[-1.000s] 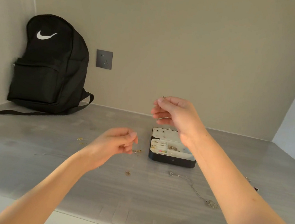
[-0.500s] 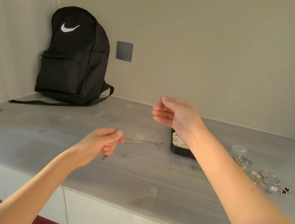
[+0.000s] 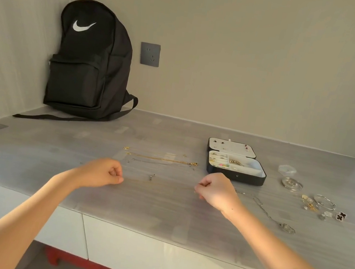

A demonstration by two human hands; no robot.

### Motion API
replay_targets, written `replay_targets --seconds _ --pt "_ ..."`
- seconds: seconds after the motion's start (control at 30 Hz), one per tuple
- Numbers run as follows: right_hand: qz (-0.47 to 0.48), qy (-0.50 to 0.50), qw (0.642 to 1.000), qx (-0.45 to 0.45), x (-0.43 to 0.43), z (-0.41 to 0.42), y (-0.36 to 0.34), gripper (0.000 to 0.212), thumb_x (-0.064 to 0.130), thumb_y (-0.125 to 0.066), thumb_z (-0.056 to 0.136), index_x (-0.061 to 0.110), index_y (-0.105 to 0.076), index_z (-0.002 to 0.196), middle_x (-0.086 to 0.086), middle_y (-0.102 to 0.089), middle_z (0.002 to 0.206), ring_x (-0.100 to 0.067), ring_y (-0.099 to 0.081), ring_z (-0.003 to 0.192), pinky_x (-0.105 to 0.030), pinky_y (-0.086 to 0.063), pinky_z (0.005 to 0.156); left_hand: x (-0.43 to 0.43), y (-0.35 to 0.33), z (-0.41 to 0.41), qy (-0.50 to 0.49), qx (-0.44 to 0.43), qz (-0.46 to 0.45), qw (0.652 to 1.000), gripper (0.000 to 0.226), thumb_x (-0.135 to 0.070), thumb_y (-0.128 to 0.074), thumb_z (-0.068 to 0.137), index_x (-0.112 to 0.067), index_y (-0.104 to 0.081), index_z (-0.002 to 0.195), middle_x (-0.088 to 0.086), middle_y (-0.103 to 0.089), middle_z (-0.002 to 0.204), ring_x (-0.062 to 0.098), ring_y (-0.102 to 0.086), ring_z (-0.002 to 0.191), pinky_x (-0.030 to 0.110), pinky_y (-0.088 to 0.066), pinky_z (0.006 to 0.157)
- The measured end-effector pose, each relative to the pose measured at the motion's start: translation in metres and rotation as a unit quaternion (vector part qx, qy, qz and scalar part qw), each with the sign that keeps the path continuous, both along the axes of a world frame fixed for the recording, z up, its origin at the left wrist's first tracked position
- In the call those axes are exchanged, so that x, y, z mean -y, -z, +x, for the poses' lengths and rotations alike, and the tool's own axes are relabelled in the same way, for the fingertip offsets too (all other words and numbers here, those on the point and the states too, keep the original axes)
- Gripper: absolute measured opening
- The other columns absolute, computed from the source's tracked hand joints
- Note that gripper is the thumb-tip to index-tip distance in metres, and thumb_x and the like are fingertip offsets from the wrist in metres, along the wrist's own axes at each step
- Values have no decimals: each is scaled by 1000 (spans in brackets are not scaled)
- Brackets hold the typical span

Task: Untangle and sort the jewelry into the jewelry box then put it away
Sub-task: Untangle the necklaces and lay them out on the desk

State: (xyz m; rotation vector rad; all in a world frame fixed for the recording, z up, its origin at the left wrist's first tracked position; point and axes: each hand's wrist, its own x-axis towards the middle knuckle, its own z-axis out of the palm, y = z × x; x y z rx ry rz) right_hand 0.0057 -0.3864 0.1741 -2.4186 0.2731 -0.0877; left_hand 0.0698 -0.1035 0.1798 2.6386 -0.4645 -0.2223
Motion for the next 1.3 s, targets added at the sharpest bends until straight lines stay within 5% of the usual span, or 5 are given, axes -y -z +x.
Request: replay_targets --seconds 0.2,0.47,0.8,1.13,1.3 --pt "-79 -13 997 7 6 -6 7 7 26 -58 85 29 -60 79 10 -55 85 -16 -57 88 -23 -41 66 3 -2 6 10 26 107 994 19 -23 -65 83 -29 -52 71 -11 -56 81 7 -52 76 19 -37 63" --pt "-115 49 989 84 78 -36 -8 12 25 -55 85 28 -65 80 10 -64 87 -16 -61 86 -25 -46 67 35 -22 8 9 57 257 965 27 -38 -58 87 -28 -57 112 -5 -51 109 17 -54 106 27 -43 87" --pt "-129 73 989 -17 164 -75 1 17 41 -67 81 25 -67 82 11 -59 81 -15 -58 83 -26 -44 68 206 -16 -11 125 172 72 974 16 -27 -54 90 -18 -67 94 -2 -62 99 20 -58 93 26 -41 75" --pt "-112 17 993 -19 173 -88 8 20 41 -70 79 25 -61 84 10 -56 82 -11 -55 80 -24 -43 70 282 4 -12 151 100 56 982 14 -17 -57 90 -7 -62 96 11 -64 102 25 -58 96 28 -42 84" --pt "-111 4 994 -14 174 -93 7 18 38 -68 82 23 -59 83 11 -56 82 -11 -54 78 -24 -43 69 281 1 -14 136 52 61 987 18 -16 -52 94 -3 -64 96 12 -65 96 20 -53 78 24 -40 72"
